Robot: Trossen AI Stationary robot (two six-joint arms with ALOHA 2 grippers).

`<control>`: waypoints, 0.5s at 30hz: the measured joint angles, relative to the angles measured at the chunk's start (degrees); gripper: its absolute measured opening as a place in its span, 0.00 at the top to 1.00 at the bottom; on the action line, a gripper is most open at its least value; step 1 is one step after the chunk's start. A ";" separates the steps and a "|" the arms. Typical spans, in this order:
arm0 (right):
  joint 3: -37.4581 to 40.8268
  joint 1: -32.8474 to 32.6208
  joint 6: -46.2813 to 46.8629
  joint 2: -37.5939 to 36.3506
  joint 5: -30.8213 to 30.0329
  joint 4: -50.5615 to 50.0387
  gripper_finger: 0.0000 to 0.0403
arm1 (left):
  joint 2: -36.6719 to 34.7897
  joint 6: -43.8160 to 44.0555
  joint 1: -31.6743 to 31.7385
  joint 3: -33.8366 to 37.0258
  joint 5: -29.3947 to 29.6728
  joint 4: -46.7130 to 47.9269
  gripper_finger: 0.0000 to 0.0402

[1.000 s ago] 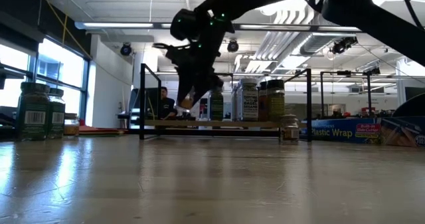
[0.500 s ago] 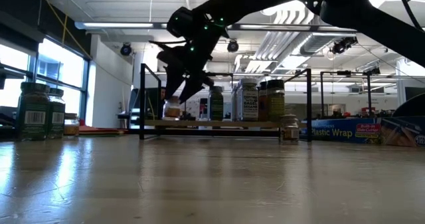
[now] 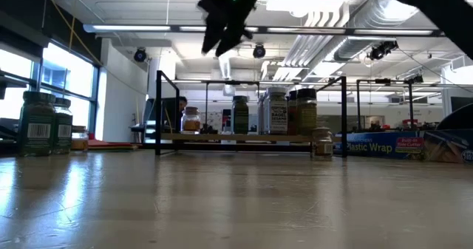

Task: Shelf spices
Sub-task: Put the bottom right brown seasoning bottle on the shelf

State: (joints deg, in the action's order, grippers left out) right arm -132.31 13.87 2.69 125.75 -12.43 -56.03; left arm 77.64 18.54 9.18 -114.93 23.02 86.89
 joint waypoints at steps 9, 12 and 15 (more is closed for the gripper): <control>-0.04 -7.20 -0.93 -15.32 -1.14 -19.62 0.39 | 2.41 -0.60 0.29 3.74 -5.78 -7.51 0.33; -0.02 -10.06 2.44 -18.57 -3.82 -26.49 0.39 | 4.83 -3.82 0.29 6.23 -7.96 -11.05 0.33; -0.01 -13.24 7.54 -21.02 -9.17 -33.64 0.39 | 8.68 -6.34 0.62 6.97 -9.89 -11.99 0.33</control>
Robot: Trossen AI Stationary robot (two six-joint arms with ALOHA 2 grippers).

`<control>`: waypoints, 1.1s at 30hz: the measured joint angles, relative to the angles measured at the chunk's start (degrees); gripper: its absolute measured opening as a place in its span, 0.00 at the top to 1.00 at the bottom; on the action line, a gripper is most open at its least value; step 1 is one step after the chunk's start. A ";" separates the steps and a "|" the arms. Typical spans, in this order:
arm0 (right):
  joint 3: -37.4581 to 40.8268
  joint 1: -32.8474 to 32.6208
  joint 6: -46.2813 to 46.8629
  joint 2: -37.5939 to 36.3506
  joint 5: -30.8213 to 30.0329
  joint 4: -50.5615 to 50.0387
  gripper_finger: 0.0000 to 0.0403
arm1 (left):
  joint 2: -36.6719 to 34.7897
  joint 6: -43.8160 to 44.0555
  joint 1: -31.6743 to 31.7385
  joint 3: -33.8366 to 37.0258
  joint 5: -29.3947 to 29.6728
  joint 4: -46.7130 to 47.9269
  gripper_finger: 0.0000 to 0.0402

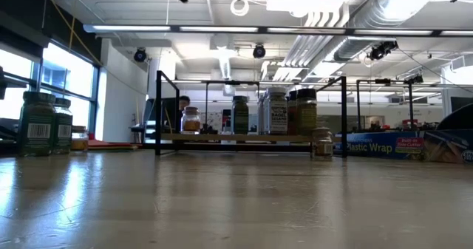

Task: Shelf spices
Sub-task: Put the bottom right brown seasoning bottle on the shelf

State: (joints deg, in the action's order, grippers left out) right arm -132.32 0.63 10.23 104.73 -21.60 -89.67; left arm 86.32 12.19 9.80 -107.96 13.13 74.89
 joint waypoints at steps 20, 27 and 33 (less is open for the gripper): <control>49.01 -13.91 37.33 -36.50 -11.21 9.86 0.39 | 25.81 -6.45 12.54 0.04 -10.92 -0.86 0.33; 54.30 -13.78 32.73 -42.31 -11.19 18.19 0.39 | 32.63 -6.75 15.38 0.04 -11.09 5.40 0.33; 54.41 -11.85 32.19 -42.90 -12.75 19.85 0.39 | 35.16 -9.15 15.85 0.04 -5.83 7.46 0.33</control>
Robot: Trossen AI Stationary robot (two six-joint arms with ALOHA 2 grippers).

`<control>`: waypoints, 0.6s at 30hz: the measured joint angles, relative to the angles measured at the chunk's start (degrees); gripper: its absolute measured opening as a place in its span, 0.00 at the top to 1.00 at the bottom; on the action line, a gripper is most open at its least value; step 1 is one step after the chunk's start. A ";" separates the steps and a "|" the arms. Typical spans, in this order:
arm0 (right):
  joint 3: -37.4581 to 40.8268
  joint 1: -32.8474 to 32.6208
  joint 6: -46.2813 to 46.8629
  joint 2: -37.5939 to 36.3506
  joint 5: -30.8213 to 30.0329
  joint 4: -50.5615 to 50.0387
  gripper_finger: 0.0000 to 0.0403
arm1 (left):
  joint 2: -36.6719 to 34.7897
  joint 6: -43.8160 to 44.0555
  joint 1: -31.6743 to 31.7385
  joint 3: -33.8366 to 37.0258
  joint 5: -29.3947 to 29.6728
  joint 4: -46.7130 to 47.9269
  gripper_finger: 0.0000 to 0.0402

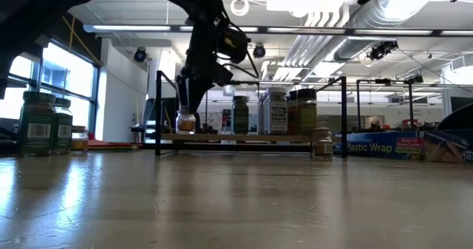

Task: Shelf spices
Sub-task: Put the bottom right brown seasoning bottle on the shelf

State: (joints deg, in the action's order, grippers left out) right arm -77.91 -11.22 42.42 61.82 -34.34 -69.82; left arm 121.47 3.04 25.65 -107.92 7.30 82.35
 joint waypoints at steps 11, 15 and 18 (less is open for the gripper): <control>0.00 7.55 -1.95 0.00 0.26 6.87 0.39 | -0.02 -6.77 0.15 -0.04 0.97 -2.61 0.33; 0.00 8.01 -1.96 0.00 0.54 7.21 0.39 | -0.02 -7.22 0.19 -0.04 0.97 -1.12 0.33; 0.00 7.97 -2.38 0.00 0.96 7.19 0.39 | -0.02 -8.91 0.22 -0.04 0.78 -1.39 0.33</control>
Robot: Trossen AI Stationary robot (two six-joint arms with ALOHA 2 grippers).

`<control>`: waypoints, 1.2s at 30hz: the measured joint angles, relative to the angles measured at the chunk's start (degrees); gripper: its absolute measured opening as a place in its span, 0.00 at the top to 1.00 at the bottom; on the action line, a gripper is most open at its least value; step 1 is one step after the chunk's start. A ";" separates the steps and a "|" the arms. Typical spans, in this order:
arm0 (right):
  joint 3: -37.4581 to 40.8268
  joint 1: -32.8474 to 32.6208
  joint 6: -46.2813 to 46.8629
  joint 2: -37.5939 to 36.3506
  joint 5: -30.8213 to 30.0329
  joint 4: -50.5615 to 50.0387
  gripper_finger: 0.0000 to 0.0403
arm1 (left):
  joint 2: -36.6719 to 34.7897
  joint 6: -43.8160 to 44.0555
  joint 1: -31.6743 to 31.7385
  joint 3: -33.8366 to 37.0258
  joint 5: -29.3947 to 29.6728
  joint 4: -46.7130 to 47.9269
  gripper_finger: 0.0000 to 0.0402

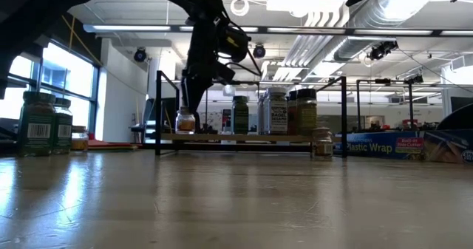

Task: Shelf spices
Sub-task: Put the bottom right brown seasoning bottle on the shelf

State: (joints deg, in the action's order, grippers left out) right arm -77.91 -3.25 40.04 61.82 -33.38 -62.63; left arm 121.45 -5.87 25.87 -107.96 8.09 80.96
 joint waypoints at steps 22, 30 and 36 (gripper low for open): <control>0.00 0.00 -0.47 0.02 0.84 -0.04 0.39 | 2.54 -3.48 1.10 -0.02 -0.02 0.37 0.40; 0.00 0.00 -0.47 0.02 0.84 -0.02 0.39 | 2.54 -5.09 2.98 -0.02 2.26 -0.51 0.51; -0.02 0.00 -0.03 0.04 0.84 -0.02 0.39 | 2.47 -7.59 4.34 -0.02 5.55 -4.24 0.53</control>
State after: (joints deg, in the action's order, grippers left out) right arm -77.93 -3.25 40.01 61.86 -32.53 -62.65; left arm 123.92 -13.46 30.21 -107.98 13.64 76.72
